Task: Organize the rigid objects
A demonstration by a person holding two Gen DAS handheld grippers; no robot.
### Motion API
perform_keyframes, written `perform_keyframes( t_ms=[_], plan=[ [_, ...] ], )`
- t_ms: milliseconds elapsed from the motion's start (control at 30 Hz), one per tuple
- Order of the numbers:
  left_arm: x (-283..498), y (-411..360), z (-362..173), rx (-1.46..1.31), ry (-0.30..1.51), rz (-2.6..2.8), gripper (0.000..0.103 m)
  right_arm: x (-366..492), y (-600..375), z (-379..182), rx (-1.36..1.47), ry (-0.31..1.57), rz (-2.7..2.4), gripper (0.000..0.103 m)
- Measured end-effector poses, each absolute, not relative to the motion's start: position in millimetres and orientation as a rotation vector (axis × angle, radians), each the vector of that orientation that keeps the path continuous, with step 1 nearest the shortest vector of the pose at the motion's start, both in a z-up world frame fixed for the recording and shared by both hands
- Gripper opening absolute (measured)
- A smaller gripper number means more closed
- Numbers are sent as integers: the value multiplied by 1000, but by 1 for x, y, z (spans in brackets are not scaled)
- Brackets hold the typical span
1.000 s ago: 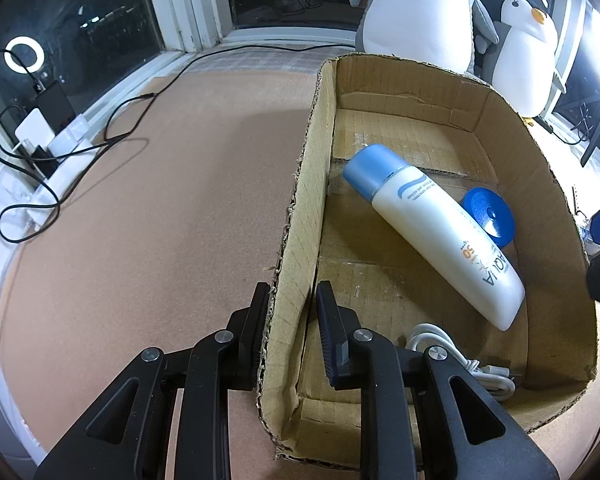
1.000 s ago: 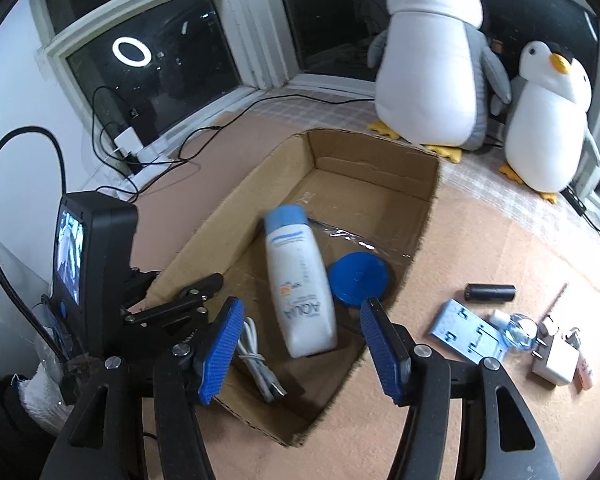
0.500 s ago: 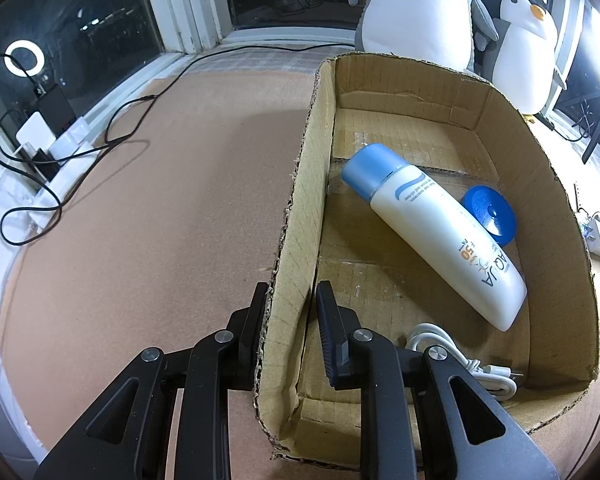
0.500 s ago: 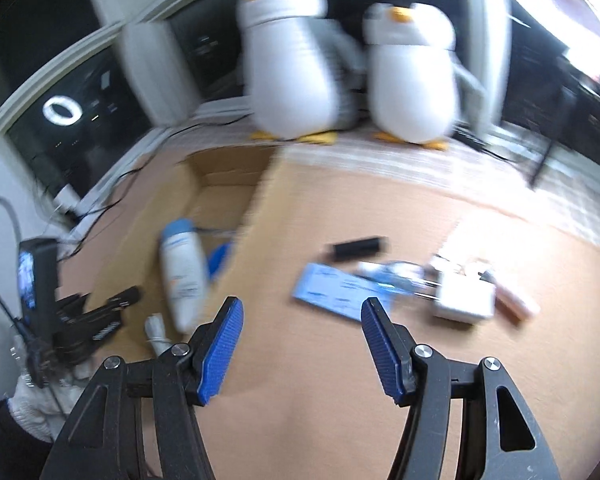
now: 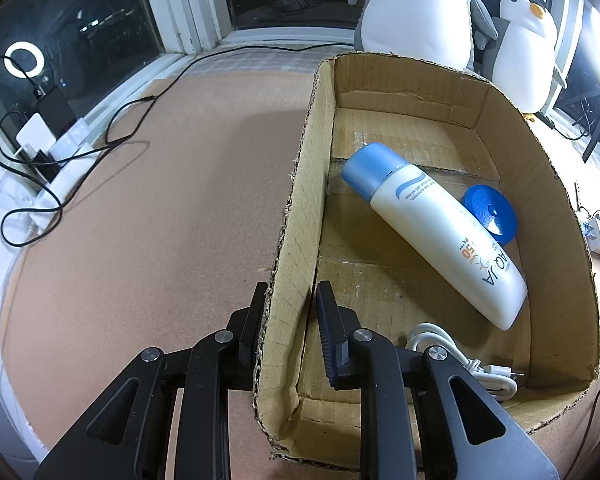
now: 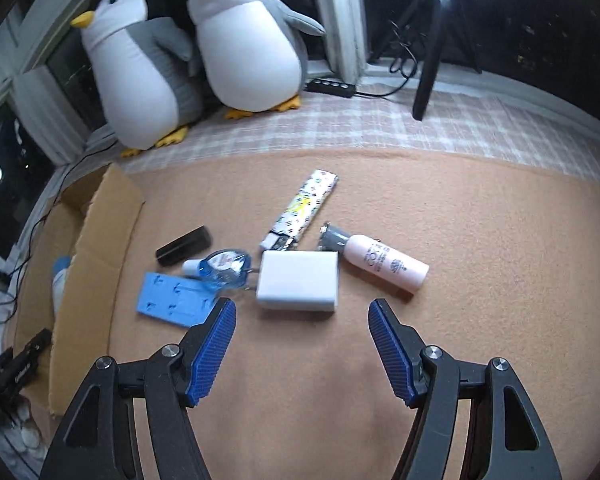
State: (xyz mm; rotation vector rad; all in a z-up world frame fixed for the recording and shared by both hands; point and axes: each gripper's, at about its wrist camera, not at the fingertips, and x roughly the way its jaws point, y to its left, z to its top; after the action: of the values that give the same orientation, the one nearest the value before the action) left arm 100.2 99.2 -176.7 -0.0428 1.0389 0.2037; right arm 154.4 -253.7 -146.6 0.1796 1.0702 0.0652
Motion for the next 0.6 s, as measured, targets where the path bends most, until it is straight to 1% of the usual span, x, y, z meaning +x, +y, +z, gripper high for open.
perform_keyframes(
  t_ms=[167,600],
  plan=[
    [100,99,-177,-44,1038,204,20,169,-259,-154,227,1093,63,65],
    [100,99,-176,-42,1038,205,20,185,-248,-166,195,1134,79,65]
  ],
)
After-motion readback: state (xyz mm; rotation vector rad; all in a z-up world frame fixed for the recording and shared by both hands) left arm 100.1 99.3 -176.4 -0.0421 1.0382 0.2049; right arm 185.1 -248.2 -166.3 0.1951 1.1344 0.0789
